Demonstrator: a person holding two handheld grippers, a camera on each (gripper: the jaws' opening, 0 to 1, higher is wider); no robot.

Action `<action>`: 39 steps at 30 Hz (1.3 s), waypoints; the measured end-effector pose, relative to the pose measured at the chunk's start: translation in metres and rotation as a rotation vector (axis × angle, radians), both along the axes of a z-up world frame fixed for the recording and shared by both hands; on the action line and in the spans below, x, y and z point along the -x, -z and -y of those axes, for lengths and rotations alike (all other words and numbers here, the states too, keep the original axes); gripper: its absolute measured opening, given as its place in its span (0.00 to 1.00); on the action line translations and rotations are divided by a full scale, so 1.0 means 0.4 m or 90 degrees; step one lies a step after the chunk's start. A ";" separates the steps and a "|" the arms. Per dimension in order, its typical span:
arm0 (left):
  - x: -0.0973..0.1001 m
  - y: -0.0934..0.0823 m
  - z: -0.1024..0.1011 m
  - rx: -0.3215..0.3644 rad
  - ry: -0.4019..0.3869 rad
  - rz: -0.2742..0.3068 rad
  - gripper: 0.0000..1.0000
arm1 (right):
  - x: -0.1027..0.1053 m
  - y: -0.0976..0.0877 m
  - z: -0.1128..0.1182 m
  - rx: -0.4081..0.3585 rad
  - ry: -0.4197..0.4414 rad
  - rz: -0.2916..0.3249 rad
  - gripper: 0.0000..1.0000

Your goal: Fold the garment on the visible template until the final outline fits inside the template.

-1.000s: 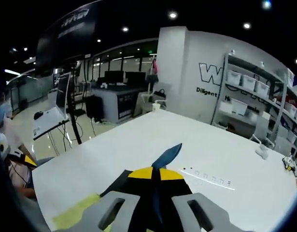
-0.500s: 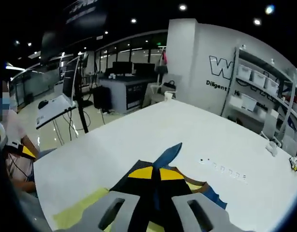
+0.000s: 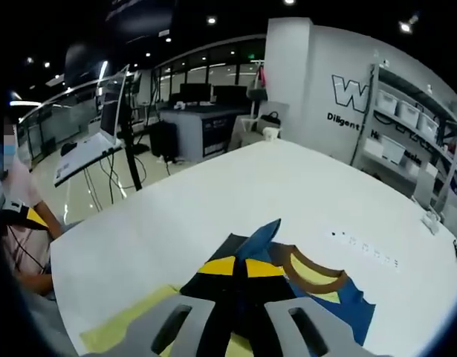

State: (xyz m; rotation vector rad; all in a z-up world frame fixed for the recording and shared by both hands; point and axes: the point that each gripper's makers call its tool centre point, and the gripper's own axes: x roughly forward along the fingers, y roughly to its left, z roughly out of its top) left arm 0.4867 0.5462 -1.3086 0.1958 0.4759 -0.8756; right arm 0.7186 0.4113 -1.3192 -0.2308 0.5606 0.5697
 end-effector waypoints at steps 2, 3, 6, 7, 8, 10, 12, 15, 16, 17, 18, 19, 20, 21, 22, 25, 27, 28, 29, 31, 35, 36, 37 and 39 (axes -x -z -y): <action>0.000 0.000 -0.001 0.001 -0.001 -0.001 0.99 | 0.002 0.022 -0.007 -0.002 0.004 -0.007 0.00; 0.000 -0.001 -0.001 0.002 -0.002 -0.001 0.99 | 0.003 0.031 -0.010 -0.003 0.006 -0.012 0.00; -0.003 0.000 -0.004 0.004 -0.003 -0.002 0.99 | 0.009 0.055 -0.025 -0.003 0.009 -0.020 0.00; -0.006 0.003 -0.006 0.002 -0.004 -0.003 0.99 | 0.009 0.057 -0.027 -0.003 0.008 -0.020 0.00; -0.007 0.005 -0.009 0.001 -0.005 -0.004 0.99 | 0.008 0.061 -0.031 -0.006 0.010 -0.022 0.00; -0.009 0.009 -0.014 0.002 -0.005 -0.007 0.99 | 0.003 0.067 -0.035 -0.008 0.011 -0.025 0.00; -0.011 0.016 -0.019 0.001 -0.007 -0.010 0.99 | 0.009 0.072 -0.042 -0.009 0.009 -0.028 0.00; -0.011 0.023 -0.021 -0.001 -0.007 -0.014 0.99 | 0.018 0.097 -0.050 0.004 0.003 -0.039 0.00; -0.011 0.025 -0.021 -0.001 -0.006 -0.015 0.99 | 0.018 0.105 -0.051 0.006 0.003 -0.040 0.00; -0.012 0.027 -0.021 0.001 -0.007 -0.017 0.99 | 0.020 0.119 -0.052 0.006 0.004 -0.047 0.00; -0.013 0.027 -0.021 0.002 -0.007 -0.018 0.99 | 0.022 0.128 -0.054 0.007 0.006 -0.052 0.00; -0.012 0.027 -0.019 0.005 -0.007 -0.019 0.99 | 0.025 0.143 -0.059 0.010 0.003 -0.055 0.00; -0.013 0.029 -0.018 0.006 -0.007 -0.020 0.99 | 0.027 0.154 -0.062 0.014 0.001 -0.059 0.00; -0.013 0.032 -0.017 0.007 -0.006 -0.022 0.99 | 0.032 0.167 -0.067 0.020 -0.003 -0.064 0.00; -0.013 0.035 -0.017 0.007 -0.005 -0.023 0.99 | 0.035 0.175 -0.071 0.023 -0.006 -0.065 0.00; -0.014 0.044 -0.016 0.003 -0.004 -0.028 0.99 | 0.040 0.193 -0.079 0.027 -0.007 -0.071 0.00; -0.014 0.045 -0.016 -0.001 -0.001 -0.028 0.99 | 0.039 0.200 -0.082 0.032 -0.012 -0.071 0.00; -0.015 0.044 -0.016 -0.001 0.001 -0.028 0.99 | 0.040 0.202 -0.084 0.036 -0.018 -0.069 0.00; -0.016 0.043 -0.016 -0.001 0.001 -0.028 0.99 | 0.041 0.204 -0.085 0.034 -0.019 -0.072 0.00; -0.018 0.041 -0.016 -0.003 0.003 -0.028 0.99 | 0.041 0.214 -0.089 0.035 -0.024 -0.077 0.00; -0.024 0.036 -0.015 0.000 0.003 -0.026 0.99 | 0.047 0.232 -0.100 0.024 -0.029 -0.095 0.00; -0.026 0.035 -0.015 -0.001 0.003 -0.024 0.99 | 0.051 0.234 -0.103 0.023 -0.033 -0.096 0.00; -0.027 0.035 -0.015 -0.001 0.004 -0.024 0.99 | 0.054 0.236 -0.108 0.018 -0.040 -0.096 0.00; -0.027 0.035 -0.014 -0.001 0.005 -0.025 0.99 | 0.058 0.236 -0.120 0.007 -0.049 -0.095 0.01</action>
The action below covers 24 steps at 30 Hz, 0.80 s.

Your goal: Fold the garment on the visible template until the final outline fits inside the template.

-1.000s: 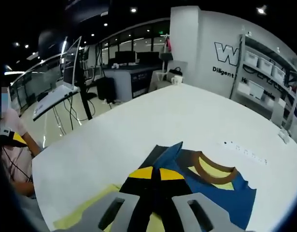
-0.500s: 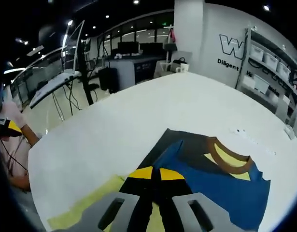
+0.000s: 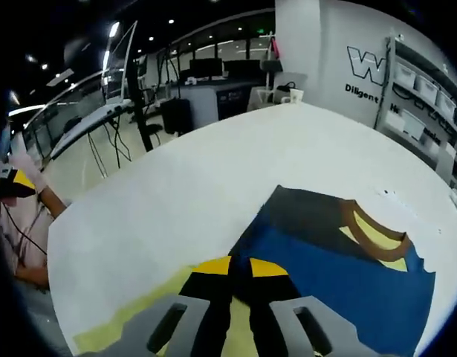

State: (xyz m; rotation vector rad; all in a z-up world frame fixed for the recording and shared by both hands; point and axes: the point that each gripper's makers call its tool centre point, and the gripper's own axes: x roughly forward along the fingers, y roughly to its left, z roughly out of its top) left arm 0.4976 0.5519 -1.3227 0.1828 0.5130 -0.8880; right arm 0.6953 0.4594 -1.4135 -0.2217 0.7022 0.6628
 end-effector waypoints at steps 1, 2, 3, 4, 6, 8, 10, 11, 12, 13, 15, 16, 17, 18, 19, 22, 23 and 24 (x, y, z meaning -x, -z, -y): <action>0.000 0.000 0.000 0.000 0.001 0.001 0.99 | -0.001 0.000 -0.002 0.003 -0.008 0.006 0.03; 0.000 0.001 -0.001 -0.001 0.001 0.001 0.99 | 0.000 0.000 -0.007 0.010 -0.019 0.010 0.05; 0.002 0.002 -0.001 0.000 0.002 0.000 0.99 | 0.002 -0.001 -0.010 0.010 -0.027 0.012 0.09; 0.003 0.003 -0.001 0.000 0.003 0.000 0.99 | 0.002 -0.003 -0.015 0.006 -0.035 0.015 0.14; 0.005 0.004 -0.003 -0.002 0.006 0.000 0.99 | 0.000 -0.011 -0.019 -0.003 -0.033 0.012 0.27; 0.005 0.006 -0.006 -0.002 0.006 -0.001 0.99 | 0.002 -0.015 -0.024 -0.010 -0.041 0.012 0.30; 0.004 0.005 -0.007 0.001 0.005 -0.001 0.99 | 0.015 -0.005 -0.025 -0.004 -0.050 -0.006 0.32; 0.004 0.005 -0.006 0.002 0.005 -0.001 0.99 | 0.022 -0.003 -0.028 -0.004 -0.057 -0.007 0.32; 0.003 0.004 -0.002 0.003 0.008 -0.001 0.99 | 0.031 0.001 -0.033 -0.005 -0.065 -0.010 0.32; 0.003 0.004 0.000 0.003 0.009 0.000 0.99 | 0.040 0.003 -0.039 -0.012 -0.071 -0.017 0.30; 0.004 0.003 0.007 0.002 0.014 0.002 0.99 | 0.071 0.014 -0.053 -0.022 -0.083 -0.049 0.28; 0.003 0.002 0.012 0.004 0.016 0.002 0.99 | 0.082 0.015 -0.060 -0.018 -0.097 -0.045 0.27; 0.003 0.001 0.015 0.005 0.017 0.001 0.99 | 0.085 0.016 -0.060 -0.008 -0.104 -0.037 0.28; 0.002 0.001 0.017 0.006 0.019 0.001 0.99 | 0.088 0.016 -0.062 -0.006 -0.108 -0.034 0.28; 0.001 0.000 0.021 0.007 0.021 0.003 0.99 | 0.096 0.017 -0.067 -0.014 -0.115 -0.040 0.28; -0.001 -0.001 0.029 0.011 0.022 0.000 0.99 | 0.136 0.022 -0.082 -0.050 -0.109 -0.099 0.27; -0.002 -0.001 0.033 0.012 0.024 0.000 0.99 | 0.140 0.012 -0.080 -0.057 -0.113 -0.097 0.27; -0.001 0.000 0.036 0.012 0.027 -0.001 0.98 | 0.138 0.005 -0.075 -0.058 -0.110 -0.087 0.27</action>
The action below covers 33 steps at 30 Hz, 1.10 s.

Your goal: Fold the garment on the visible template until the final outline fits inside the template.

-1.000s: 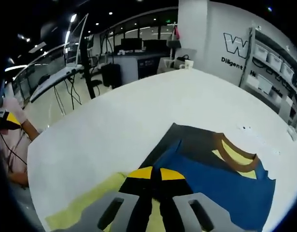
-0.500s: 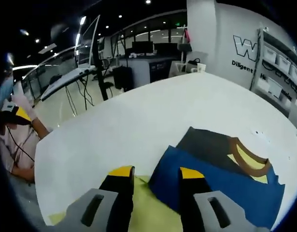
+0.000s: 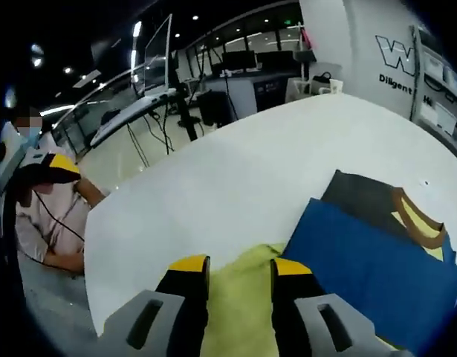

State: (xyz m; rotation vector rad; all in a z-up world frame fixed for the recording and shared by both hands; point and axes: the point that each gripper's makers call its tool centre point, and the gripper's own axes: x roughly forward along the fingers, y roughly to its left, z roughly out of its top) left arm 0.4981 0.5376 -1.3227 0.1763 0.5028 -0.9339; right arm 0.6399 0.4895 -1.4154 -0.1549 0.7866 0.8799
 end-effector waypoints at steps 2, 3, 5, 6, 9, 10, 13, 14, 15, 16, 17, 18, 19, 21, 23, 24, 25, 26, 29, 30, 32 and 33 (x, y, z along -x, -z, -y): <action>0.000 0.000 0.007 0.002 0.006 0.002 0.98 | 0.002 -0.022 0.006 -0.012 0.001 0.017 0.30; -0.001 0.000 0.011 0.002 0.007 0.002 0.98 | 0.009 -0.034 0.014 -0.014 -0.001 0.020 0.30; 0.000 0.003 0.021 0.000 0.014 -0.001 0.98 | 0.010 -0.052 0.027 -0.015 -0.007 0.033 0.31; -0.001 0.004 0.028 0.001 0.016 -0.001 0.98 | 0.011 -0.068 0.035 -0.018 -0.008 0.046 0.31; 0.000 0.003 0.041 0.001 0.022 -0.001 0.98 | 0.020 -0.108 0.057 -0.022 -0.015 0.074 0.33; 0.000 0.003 0.044 0.002 0.023 -0.001 0.98 | 0.020 -0.123 0.071 -0.017 -0.023 0.094 0.34; 0.002 0.009 0.054 -0.002 0.030 -0.003 0.98 | 0.024 -0.145 0.095 -0.017 -0.018 0.106 0.38; 0.003 0.012 0.057 -0.005 0.031 -0.003 0.97 | 0.025 -0.157 0.108 -0.018 -0.015 0.112 0.40; 0.004 0.015 0.058 -0.005 0.032 -0.006 0.97 | 0.027 -0.169 0.120 -0.018 -0.013 0.119 0.42; 0.004 0.017 0.059 -0.005 0.031 -0.008 0.97 | 0.029 -0.176 0.126 -0.019 -0.013 0.123 0.43; 0.005 0.020 0.061 -0.006 0.029 -0.009 0.98 | 0.031 -0.190 0.136 -0.020 -0.012 0.130 0.44; 0.006 0.022 0.063 -0.007 0.030 -0.009 0.98 | 0.032 -0.198 0.145 -0.021 -0.011 0.136 0.45; 0.008 0.025 0.065 -0.010 0.030 -0.011 0.98 | 0.033 -0.208 0.156 -0.018 -0.010 0.143 0.47; 0.013 0.031 0.069 -0.014 0.032 -0.012 0.99 | 0.040 -0.229 0.175 -0.018 -0.008 0.164 0.53; 0.024 0.040 0.081 -0.025 0.044 -0.015 0.99 | 0.061 -0.259 0.218 -0.019 0.000 0.177 0.58; 0.025 0.042 0.083 -0.026 0.047 -0.016 0.99 | 0.070 -0.264 0.230 -0.018 -0.001 0.183 0.59; 0.027 0.044 0.087 -0.029 0.051 -0.016 0.99 | 0.076 -0.267 0.239 -0.018 -0.004 0.187 0.59; 0.027 0.046 0.088 -0.033 0.055 -0.015 0.99 | 0.080 -0.266 0.250 -0.015 -0.005 0.188 0.59; 0.028 0.050 0.091 -0.037 0.066 -0.014 0.99 | 0.095 -0.266 0.294 0.000 -0.009 0.199 0.60; 0.027 0.050 0.092 -0.037 0.067 -0.013 0.99 | 0.099 -0.267 0.303 0.000 -0.007 0.202 0.60; 0.027 0.051 0.093 -0.036 0.067 -0.016 0.99 | 0.112 -0.273 0.327 -0.004 0.001 0.205 0.62; 0.027 0.053 0.093 -0.035 0.068 -0.018 0.99 | 0.119 -0.274 0.337 -0.005 0.006 0.203 0.62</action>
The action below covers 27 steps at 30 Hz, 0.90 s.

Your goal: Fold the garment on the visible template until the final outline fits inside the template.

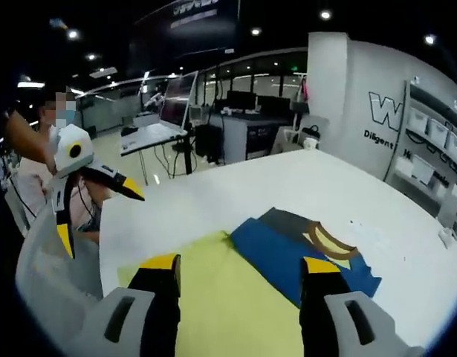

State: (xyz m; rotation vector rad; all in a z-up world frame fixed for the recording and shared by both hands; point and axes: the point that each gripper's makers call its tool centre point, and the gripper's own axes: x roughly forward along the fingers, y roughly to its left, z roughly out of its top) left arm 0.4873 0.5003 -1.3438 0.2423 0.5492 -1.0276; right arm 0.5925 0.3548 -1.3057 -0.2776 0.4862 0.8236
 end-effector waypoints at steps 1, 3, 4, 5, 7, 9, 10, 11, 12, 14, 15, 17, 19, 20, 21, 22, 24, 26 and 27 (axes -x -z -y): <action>-0.001 0.005 0.000 -0.003 0.002 0.000 0.99 | 0.005 -0.001 0.009 0.000 0.002 0.001 0.63; 0.000 0.012 0.000 -0.010 0.005 -0.002 0.98 | 0.019 -0.005 0.034 0.008 0.007 0.010 0.64; -0.001 0.014 0.001 -0.010 0.003 -0.004 0.98 | 0.026 -0.007 0.044 0.009 0.008 0.012 0.64; 0.001 0.017 0.003 -0.009 0.001 -0.010 0.98 | 0.038 -0.010 0.055 0.008 0.010 0.013 0.64; 0.005 0.017 0.009 -0.011 0.005 -0.010 0.98 | 0.053 -0.009 0.075 0.015 0.013 0.016 0.65; 0.006 0.014 0.012 -0.019 0.011 -0.006 0.98 | 0.063 -0.004 0.100 0.025 0.014 0.020 0.65; 0.005 0.010 0.014 -0.020 0.011 -0.003 0.98 | 0.067 -0.004 0.109 0.025 0.018 0.020 0.65; 0.003 0.006 0.014 -0.018 0.009 -0.002 0.98 | 0.071 -0.005 0.118 0.021 0.023 0.018 0.65; 0.001 0.000 0.014 -0.014 0.007 -0.001 0.98 | 0.078 -0.004 0.131 0.016 0.031 0.015 0.66; -0.001 -0.005 0.014 -0.016 0.007 0.003 0.98 | 0.091 0.001 0.153 0.015 0.038 0.016 0.66; -0.001 -0.007 0.012 -0.018 0.007 0.005 0.98 | 0.099 0.005 0.162 0.015 0.040 0.014 0.66; -0.002 -0.012 0.012 -0.014 0.004 0.007 0.98 | 0.116 0.012 0.183 0.013 0.049 0.014 0.67; -0.002 -0.012 0.013 -0.015 0.005 0.008 0.98 | 0.131 0.021 0.205 0.009 0.061 0.010 0.67; -0.002 -0.011 0.014 -0.017 0.007 0.009 0.98 | 0.136 0.025 0.213 0.010 0.065 0.011 0.67; -0.001 -0.011 0.015 -0.018 0.008 0.010 0.98 | 0.144 0.032 0.226 0.012 0.068 0.012 0.67; 0.000 -0.009 0.018 -0.019 0.010 0.010 0.98 | 0.150 0.036 0.231 0.013 0.067 0.011 0.68; 0.001 -0.008 0.024 -0.020 0.015 0.013 0.98 | 0.165 0.044 0.246 0.019 0.069 0.012 0.68; -0.003 -0.004 0.028 -0.022 0.016 0.013 0.98 | 0.180 0.052 0.259 0.021 0.070 0.010 0.68; -0.004 -0.004 0.028 -0.022 0.017 0.014 0.98 | 0.185 0.054 0.264 0.021 0.072 0.008 0.69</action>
